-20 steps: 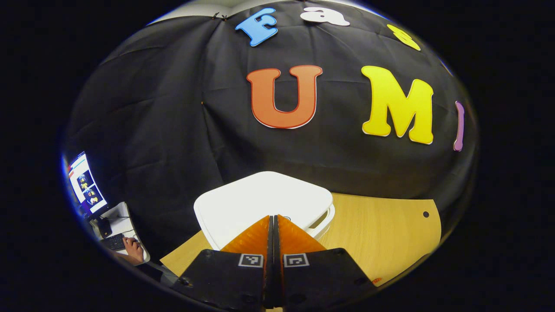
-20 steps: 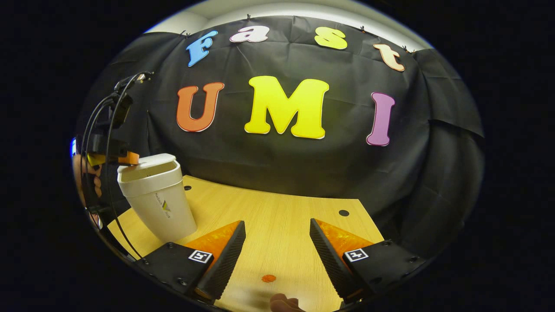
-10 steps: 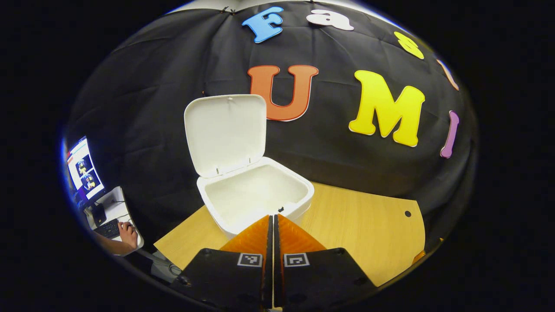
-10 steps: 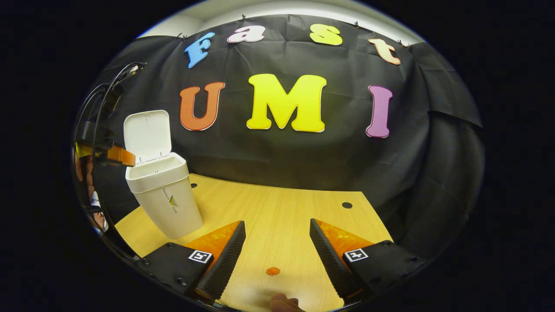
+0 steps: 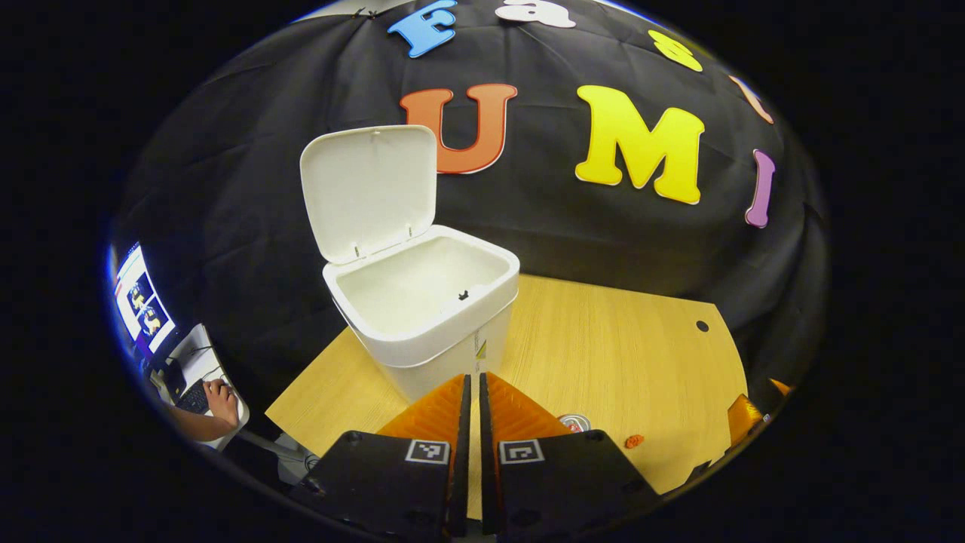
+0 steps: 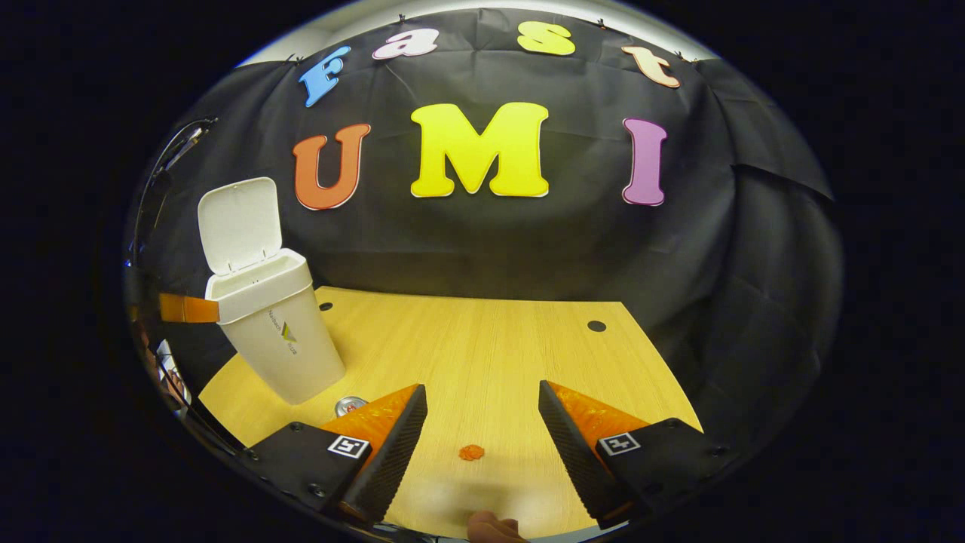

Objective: Press the lid of the desktop garbage bin to open it, pick up the crumpled paper on the desktop and throw it into the bin, then pick up the pop can on the desktop and drop it into the bin, and finally close the garbage bin lid.

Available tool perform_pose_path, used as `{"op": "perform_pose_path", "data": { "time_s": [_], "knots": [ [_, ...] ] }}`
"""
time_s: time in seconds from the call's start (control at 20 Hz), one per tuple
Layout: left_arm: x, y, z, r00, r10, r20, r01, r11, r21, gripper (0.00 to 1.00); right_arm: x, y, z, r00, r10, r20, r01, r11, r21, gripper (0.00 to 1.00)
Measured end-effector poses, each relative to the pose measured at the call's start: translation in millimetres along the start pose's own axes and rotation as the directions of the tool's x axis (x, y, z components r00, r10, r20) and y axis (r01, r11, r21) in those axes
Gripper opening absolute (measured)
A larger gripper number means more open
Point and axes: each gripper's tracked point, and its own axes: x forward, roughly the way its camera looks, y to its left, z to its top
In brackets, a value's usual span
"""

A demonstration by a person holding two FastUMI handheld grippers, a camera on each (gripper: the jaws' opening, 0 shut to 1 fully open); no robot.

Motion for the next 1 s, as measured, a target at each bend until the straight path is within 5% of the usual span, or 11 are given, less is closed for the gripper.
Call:
{"op": "perform_pose_path", "data": {
  "time_s": [0.3, 0.4, 0.5, 0.55, 0.6, 0.65, 0.7, 0.8, 0.9, 1.0],
  "knots": [
    [12, -22, -52, 0.991, -0.072, -0.114, 0.088, 0.987, 0.137, 0.19, 23, -5, -37, 0.995, -0.028, -0.100, 0.027, 1.000, -0.017, 0.94],
    [14, -32, -70, 0.982, -0.108, -0.155, 0.133, 0.978, 0.163, 0.31, 31, -7, -52, 0.990, -0.036, -0.136, 0.030, 0.999, -0.045, 0.94],
    [16, -39, -84, 0.974, -0.131, -0.186, 0.166, 0.968, 0.186, 0.24, 39, -7, -64, 0.985, -0.042, -0.165, 0.032, 0.998, -0.061, 0.94],
    [17, -40, -91, 0.970, -0.135, -0.204, 0.176, 0.965, 0.197, 0.31, 45, -7, -72, 0.982, -0.042, -0.182, 0.030, 0.997, -0.070, 0.94],
    [19, -42, -98, 0.965, -0.139, -0.221, 0.185, 0.961, 0.204, 0.26, 50, -7, -80, 0.978, -0.043, -0.203, 0.027, 0.997, -0.078, 0.94],
    [21, -43, -106, 0.961, -0.143, -0.238, 0.195, 0.958, 0.210, 0.38, 57, -6, -89, 0.974, -0.042, -0.224, 0.024, 0.996, -0.086, 0.94],
    [23, -44, -112, 0.957, -0.143, -0.251, 0.199, 0.956, 0.216, 0.30, 62, -4, -97, 0.968, -0.034, -0.247, 0.012, 0.996, -0.092, 0.94],
    [28, -43, -122, 0.953, -0.134, -0.272, 0.199, 0.953, 0.228, 0.34, 73, 1, -112, 0.956, -0.019, -0.293, -0.010, 0.995, -0.095, 0.94],
    [36, -42, -130, 0.950, -0.123, -0.286, 0.191, 0.956, 0.223, 0.51, 83, 8, -125, 0.941, 0.002, -0.339, -0.033, 0.996, -0.086, 0.94],
    [43, -44, -140, 0.937, -0.132, -0.322, 0.199, 0.962, 0.187, 0.46, 91, 13, -139, 0.923, 0.017, -0.384, -0.050, 0.996, -0.077, 0.94]
  ]
}}
